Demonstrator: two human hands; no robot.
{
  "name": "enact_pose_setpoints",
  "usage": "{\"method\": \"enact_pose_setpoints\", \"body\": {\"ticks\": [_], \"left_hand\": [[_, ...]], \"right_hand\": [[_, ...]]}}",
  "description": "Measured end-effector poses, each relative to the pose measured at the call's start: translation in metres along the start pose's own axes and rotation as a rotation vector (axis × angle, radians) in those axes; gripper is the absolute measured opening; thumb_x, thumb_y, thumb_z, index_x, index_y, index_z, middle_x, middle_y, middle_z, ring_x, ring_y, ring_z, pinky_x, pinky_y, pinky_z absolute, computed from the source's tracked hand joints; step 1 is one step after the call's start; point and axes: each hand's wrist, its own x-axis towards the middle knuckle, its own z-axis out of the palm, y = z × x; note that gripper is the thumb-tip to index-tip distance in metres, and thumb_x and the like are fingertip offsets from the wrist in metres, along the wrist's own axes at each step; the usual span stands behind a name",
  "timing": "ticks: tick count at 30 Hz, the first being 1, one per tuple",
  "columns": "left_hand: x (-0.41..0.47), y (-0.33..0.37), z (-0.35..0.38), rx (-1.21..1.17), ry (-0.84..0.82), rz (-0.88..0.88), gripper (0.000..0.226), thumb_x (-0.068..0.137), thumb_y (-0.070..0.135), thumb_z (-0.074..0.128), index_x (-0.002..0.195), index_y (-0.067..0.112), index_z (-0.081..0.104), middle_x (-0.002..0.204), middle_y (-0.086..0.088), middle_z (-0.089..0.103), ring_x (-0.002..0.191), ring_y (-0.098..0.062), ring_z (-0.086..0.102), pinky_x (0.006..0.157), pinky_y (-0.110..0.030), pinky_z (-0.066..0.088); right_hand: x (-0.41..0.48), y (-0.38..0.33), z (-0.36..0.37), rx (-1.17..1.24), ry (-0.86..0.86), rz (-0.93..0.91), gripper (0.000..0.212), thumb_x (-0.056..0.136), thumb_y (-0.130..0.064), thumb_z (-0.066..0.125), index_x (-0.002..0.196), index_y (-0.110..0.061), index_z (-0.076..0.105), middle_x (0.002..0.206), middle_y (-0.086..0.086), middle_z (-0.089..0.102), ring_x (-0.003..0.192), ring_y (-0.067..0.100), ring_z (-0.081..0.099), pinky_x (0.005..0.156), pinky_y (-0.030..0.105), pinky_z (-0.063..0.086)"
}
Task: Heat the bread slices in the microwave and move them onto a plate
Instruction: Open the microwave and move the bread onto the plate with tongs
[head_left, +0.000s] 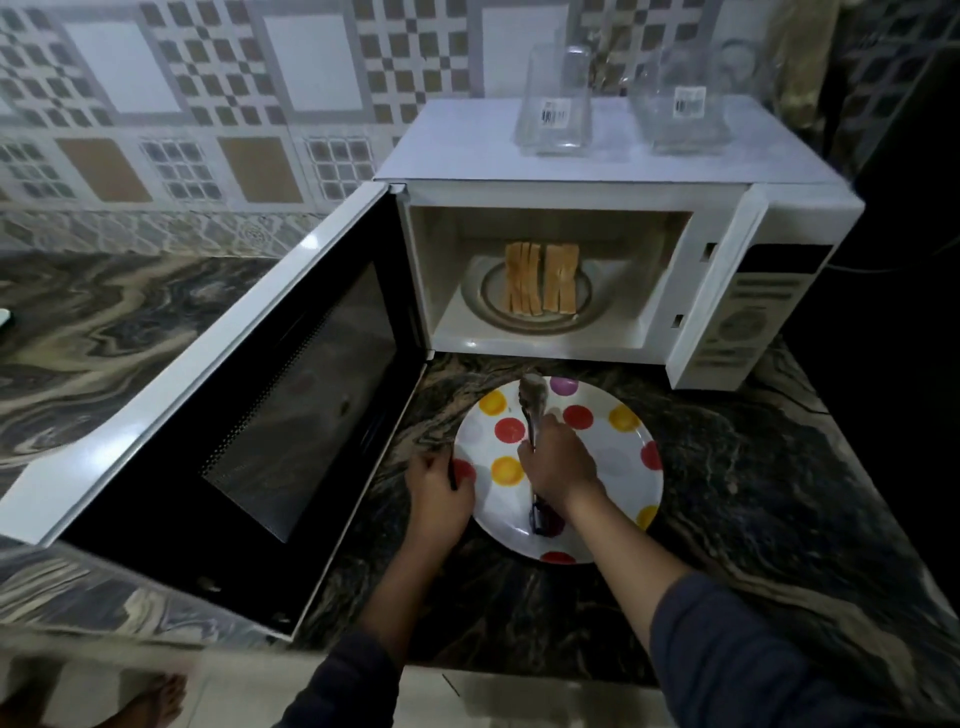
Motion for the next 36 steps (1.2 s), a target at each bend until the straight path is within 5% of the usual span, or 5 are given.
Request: {"method": "enact_pose_setpoints", "body": {"ticks": [9,20,25,33,36], "left_hand": [[0.008,0.07,-0.022,-0.659,-0.164,-0.064,0.031,0.093,0.035,0.05,0.104,0.008,0.061,0.094,-0.005,0.067,0.079,-0.012,0.064,0.065,-0.02,0.049],[0.006,0.109,-0.016,-0.868,-0.375,0.109,0.017,0.091,0.021,0.056,0.085,0.008,0.067,0.069,0.003,0.072,0.07,-0.01,0.069,0.065,-0.019,0.051],[0.011,0.117,-0.027,-0.982,-0.385,0.141,0.014,0.091,0.015,0.055,0.088,0.004,0.065,0.078,-0.006,0.067,0.065,-0.01,0.068,0.058,-0.019,0.053],[0.006,0.109,-0.031,-0.918,-0.421,0.178,0.017,0.092,0.019,0.053,0.093,0.008,0.066,0.081,-0.004,0.072,0.076,-0.014,0.07,0.065,-0.021,0.054],[0.011,0.088,-0.033,-0.747,-0.256,0.204,0.03,0.095,0.034,0.048,0.103,0.012,0.067,0.091,-0.001,0.072,0.087,-0.012,0.068,0.077,-0.025,0.056]], "right_hand": [[-0.043,0.007,-0.014,-0.003,0.197,-0.275,0.012,0.094,-0.028,0.046,0.088,-0.018,0.046,0.093,0.002,0.055,0.082,0.02,0.054,0.059,0.028,0.035],[-0.076,0.038,-0.038,0.009,0.373,-0.328,0.027,0.084,-0.04,0.053,0.089,-0.013,0.056,0.092,-0.005,0.05,0.087,0.011,0.047,0.068,0.024,0.04],[-0.08,0.047,-0.042,0.124,0.283,-0.288,0.028,0.082,-0.029,0.067,0.103,-0.011,0.06,0.103,-0.005,0.052,0.097,0.008,0.051,0.082,0.014,0.041],[-0.073,0.008,-0.039,0.517,0.023,-0.228,0.01,0.096,-0.024,0.047,0.102,-0.02,0.054,0.069,-0.011,0.062,0.058,-0.001,0.057,0.056,0.014,0.044],[-0.07,0.008,-0.029,0.497,0.04,-0.228,0.011,0.097,-0.026,0.045,0.099,-0.035,0.049,0.089,-0.015,0.064,0.085,-0.002,0.061,0.074,0.015,0.046]]}}
